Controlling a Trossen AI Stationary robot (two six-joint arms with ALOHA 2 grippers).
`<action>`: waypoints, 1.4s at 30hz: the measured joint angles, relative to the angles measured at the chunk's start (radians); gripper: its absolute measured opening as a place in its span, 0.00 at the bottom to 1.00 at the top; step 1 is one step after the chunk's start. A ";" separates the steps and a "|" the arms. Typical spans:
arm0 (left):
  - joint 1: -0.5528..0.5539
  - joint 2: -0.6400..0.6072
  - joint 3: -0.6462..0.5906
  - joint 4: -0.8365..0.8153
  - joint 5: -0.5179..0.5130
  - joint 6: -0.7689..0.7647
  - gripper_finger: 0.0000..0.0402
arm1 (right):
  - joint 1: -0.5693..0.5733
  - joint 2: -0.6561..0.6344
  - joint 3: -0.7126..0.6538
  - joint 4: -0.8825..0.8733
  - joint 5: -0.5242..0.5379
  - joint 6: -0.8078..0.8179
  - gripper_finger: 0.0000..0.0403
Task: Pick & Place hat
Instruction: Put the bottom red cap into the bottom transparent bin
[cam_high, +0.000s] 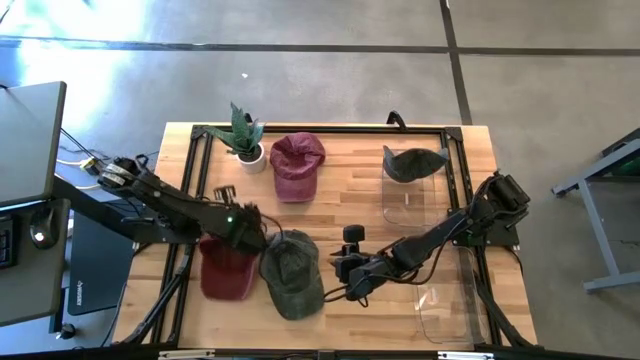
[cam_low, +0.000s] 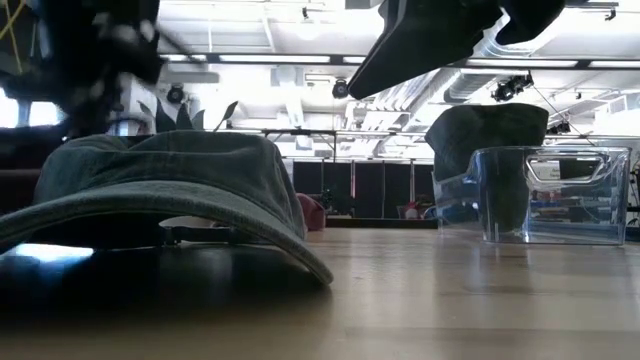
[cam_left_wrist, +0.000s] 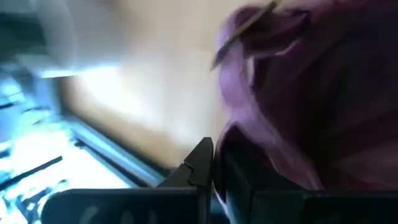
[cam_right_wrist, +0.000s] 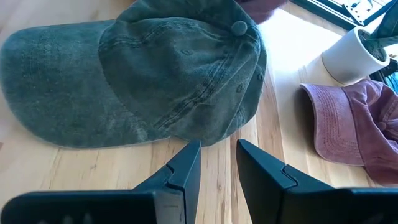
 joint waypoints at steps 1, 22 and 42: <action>0.000 -0.007 0.045 -0.062 -0.037 -0.043 0.03 | 0.000 0.000 0.000 0.000 0.000 0.000 0.25; -0.318 -0.080 0.553 0.200 -0.686 0.375 0.00 | 0.050 -0.039 0.000 -0.063 0.118 0.018 0.24; -0.297 -0.101 0.373 1.036 -0.040 1.227 0.00 | 0.169 -0.176 0.000 -0.074 0.156 0.026 0.36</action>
